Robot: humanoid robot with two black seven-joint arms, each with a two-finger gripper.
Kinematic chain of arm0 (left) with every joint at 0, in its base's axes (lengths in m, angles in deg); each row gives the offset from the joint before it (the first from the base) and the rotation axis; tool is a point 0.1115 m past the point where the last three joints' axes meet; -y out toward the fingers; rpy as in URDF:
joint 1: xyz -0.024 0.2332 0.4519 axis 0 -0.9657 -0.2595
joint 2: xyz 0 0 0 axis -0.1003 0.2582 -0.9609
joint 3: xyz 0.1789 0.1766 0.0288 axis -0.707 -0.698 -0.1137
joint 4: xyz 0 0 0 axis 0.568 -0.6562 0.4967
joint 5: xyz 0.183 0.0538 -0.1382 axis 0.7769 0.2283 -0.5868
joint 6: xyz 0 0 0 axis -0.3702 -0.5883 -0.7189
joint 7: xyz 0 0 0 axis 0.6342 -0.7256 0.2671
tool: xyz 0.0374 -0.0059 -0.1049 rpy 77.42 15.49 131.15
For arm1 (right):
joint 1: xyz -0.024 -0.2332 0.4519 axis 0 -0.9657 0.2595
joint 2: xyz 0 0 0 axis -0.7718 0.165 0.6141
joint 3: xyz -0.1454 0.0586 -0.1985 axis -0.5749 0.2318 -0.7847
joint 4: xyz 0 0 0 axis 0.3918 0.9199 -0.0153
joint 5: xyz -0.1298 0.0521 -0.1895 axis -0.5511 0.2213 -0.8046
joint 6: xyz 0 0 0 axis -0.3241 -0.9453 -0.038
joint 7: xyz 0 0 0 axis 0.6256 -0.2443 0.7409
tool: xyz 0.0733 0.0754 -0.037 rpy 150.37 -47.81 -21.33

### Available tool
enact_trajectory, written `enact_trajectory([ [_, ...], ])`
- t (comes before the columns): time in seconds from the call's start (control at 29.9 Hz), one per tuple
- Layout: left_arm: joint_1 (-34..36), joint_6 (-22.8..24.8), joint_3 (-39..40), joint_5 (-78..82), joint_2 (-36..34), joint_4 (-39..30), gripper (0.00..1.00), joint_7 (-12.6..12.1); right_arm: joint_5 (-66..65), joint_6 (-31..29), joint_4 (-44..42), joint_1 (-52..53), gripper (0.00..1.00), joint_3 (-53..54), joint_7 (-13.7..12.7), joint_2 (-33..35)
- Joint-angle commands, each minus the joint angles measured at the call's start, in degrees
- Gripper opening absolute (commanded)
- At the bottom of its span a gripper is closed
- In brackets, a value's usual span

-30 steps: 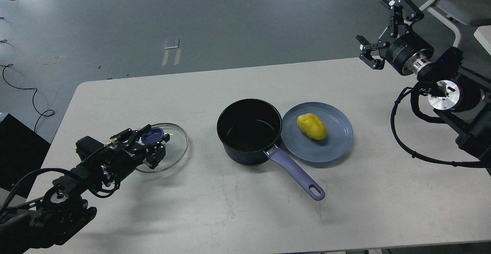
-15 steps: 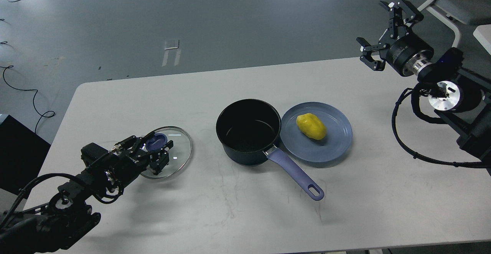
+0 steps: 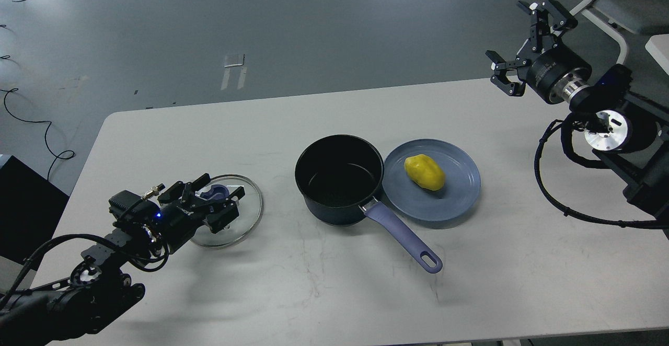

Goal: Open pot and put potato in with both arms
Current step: 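Release the lid, raise the left arm, reach right gripper to potato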

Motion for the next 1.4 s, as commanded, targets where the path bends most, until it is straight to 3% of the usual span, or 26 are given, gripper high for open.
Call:
enact_trajectory([
  [0.0, 5.26, 0.02, 1.11, -11.42, -3.06, -10.36, 0.99, -0.01, -5.96, -0.16, 0.75, 1.63, 1.0, -1.7, 0.0, 1.45],
  [0.03, 6.4, 0.02, 1.46, -14.23, -3.67, -11.68, 0.99, -0.01, -8.24, -0.16, 1.01, 1.98, 1.0, -2.14, 0.17, 1.71],
  [0.13, 11.67, 8.12, 4.88, -31.59, -4.64, -15.73, 0.99, -0.01, -20.52, -0.16, 2.67, 3.21, 1.0, -4.6, 2.53, 1.98],
  [0.2, 15.02, 13.93, 6.74, -42.17, -4.56, -15.92, 0.99, -4.17, -28.28, -0.16, 4.7, 3.65, 1.0, -6.27, 3.95, 2.06],
  [0.23, 16.77, 17.09, 7.96, -48.65, -4.21, -15.74, 0.99, -8.89, -33.79, -0.16, 5.84, 4.09, 1.0, -7.67, 4.48, 2.24],
  [0.3, 17.57, 19.22, 9.55, -54.74, -3.77, -15.57, 0.99, -13.75, -39.7, -0.16, 6.11, 4.53, 1.0, -9.52, 4.57, 2.5],
  [0.33, 17.66, 20.1, 11.38, -60.43, -2.72, -15.48, 0.99, -18.12, -46.52, 0.36, 6.11, 5.14, 1.0, -12.14, 4.74, 2.5],
  [0.37, 17.75, 20.19, 12.27, -62.58, -2.02, -15.39, 0.99, -20.17, -50.24, 0.62, 6.02, 5.5, 1.0, -13.73, 4.83, 2.5],
  [0.43, 17.67, 20.19, 14.9, -67.59, -0.26, -15.3, 0.99, -25.61, -64.63, 4.99, 5.58, 6.37, 1.0, -20.31, 5.44, 2.24],
  [0.53, 17.14, 20.19, 15.53, -67.7, 0.19, -15.13, 0.99, -26.34, -71.52, 9.4, 5.41, 6.99, 1.0, -26.12, 6.15, 1.98],
  [0.8, 16.44, 20.19, 15.27, -67.7, -0.69, -13.98, 0.99, -26.25, -77.76, 10.73, 4.79, 10.59, 1.0, -36.76, 7.29, 1.63],
  [1.04, 15.12, 20.02, 15.35, -67.7, -0.95, -13.98, 0.99, -26.16, -81.04, 10.73, 3.83, 10.42, 1.0, -39.23, 7.73, 0.57],
  [1.37, 14.85, 19.93, 15.35, -67.61, -0.95, -13.98, 0.99, -26.08, -81.04, 10.82, -1.09, 10.25, 0.98, -42.49, 7.73, -6.19],
])
